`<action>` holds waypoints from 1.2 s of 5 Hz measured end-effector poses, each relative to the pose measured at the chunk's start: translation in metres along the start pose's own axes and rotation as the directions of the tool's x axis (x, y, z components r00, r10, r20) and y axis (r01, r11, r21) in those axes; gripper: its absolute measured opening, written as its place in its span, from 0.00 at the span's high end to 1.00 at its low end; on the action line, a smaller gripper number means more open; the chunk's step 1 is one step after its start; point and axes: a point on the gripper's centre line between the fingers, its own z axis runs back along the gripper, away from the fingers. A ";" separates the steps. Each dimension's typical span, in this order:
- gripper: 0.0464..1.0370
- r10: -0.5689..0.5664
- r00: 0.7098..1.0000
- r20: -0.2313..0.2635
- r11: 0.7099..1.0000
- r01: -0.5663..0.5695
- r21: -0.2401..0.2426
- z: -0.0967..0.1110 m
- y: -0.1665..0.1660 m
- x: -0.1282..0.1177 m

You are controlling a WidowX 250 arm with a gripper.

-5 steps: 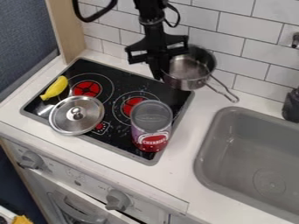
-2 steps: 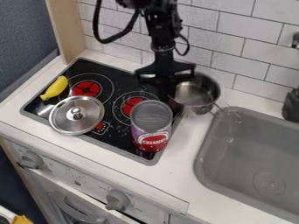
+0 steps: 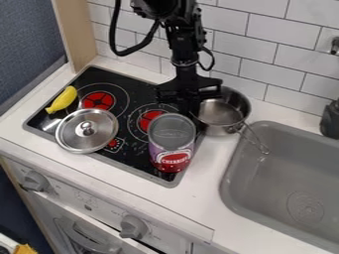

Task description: Move the silver pan beside the right side burner

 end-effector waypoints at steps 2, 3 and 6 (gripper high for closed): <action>0.48 -0.013 0.999 -0.029 1.000 0.013 0.005 0.001 0.006 -0.003; 0.17 -0.016 1.000 -0.004 1.000 0.016 -0.006 0.013 0.005 0.001; 0.03 -0.085 0.996 0.035 0.996 0.084 0.030 0.059 0.008 -0.002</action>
